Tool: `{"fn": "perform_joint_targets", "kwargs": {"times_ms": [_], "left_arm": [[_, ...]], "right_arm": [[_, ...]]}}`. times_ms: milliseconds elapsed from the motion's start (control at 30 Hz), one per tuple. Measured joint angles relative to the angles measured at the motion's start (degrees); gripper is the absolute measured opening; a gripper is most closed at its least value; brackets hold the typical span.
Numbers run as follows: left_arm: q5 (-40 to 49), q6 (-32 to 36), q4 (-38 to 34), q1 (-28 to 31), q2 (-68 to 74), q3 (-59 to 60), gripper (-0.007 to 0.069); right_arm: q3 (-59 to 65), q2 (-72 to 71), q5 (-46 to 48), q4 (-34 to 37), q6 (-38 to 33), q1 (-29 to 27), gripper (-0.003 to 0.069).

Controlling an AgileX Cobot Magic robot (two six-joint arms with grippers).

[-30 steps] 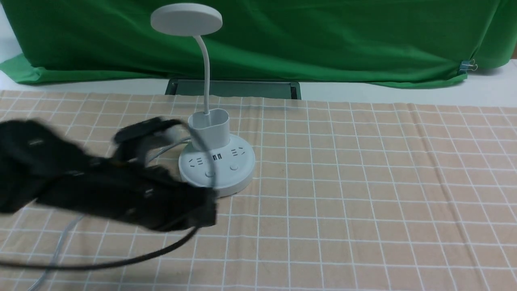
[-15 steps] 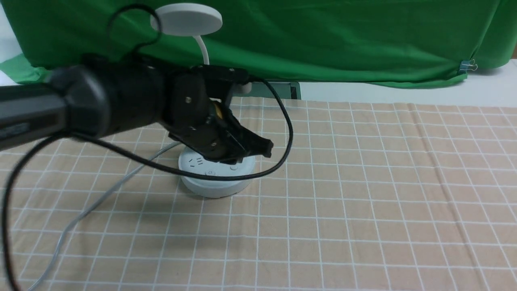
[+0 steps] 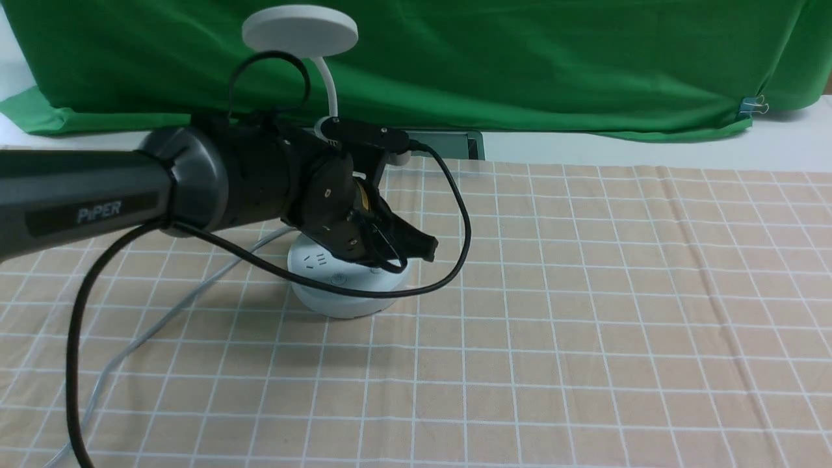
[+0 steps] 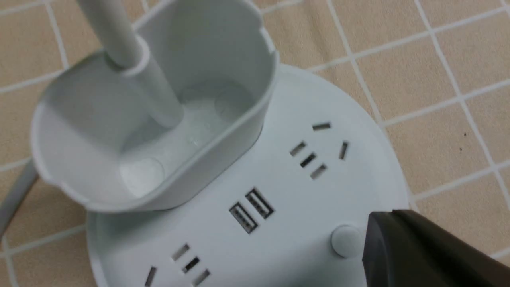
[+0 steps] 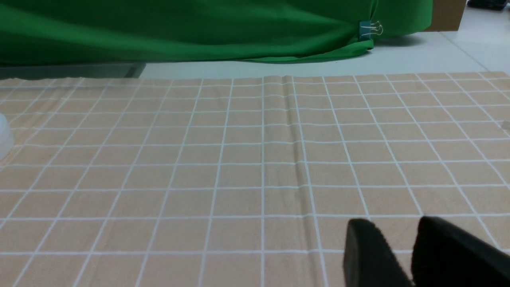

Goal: Turn on the table lamp on the light coffee tablecloth with your hand.
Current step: 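Press the power button on the lamp base to turn the lamp on with the left gripper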

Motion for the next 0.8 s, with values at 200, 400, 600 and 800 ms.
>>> {"fn": "perform_joint_targets", "kwargs": {"times_ms": [200, 400, 600, 800], "left_arm": [[0.18, -0.41, 0.63, 0.0, 1.35, 0.0, -0.0001], [0.18, -0.64, 1.01, 0.0, 2.44, 0.0, -0.0001], [0.12, -0.64, 1.08, 0.0, 2.93, -0.17, -0.0001], [0.89, -0.64, -0.5, 0.0, 3.52, -0.71, -0.0001]], "right_arm": [[0.0, 0.0, 0.0, 0.0, 0.0, 0.0, 0.0241], [0.0, 0.0, 0.0, 0.0, 0.0, 0.0, 0.0241], [0.0, 0.0, 0.0, 0.0, 0.0, 0.0, 0.0241], [0.0, 0.0, 0.0, 0.0, 0.0, 0.0, 0.0241]]}}
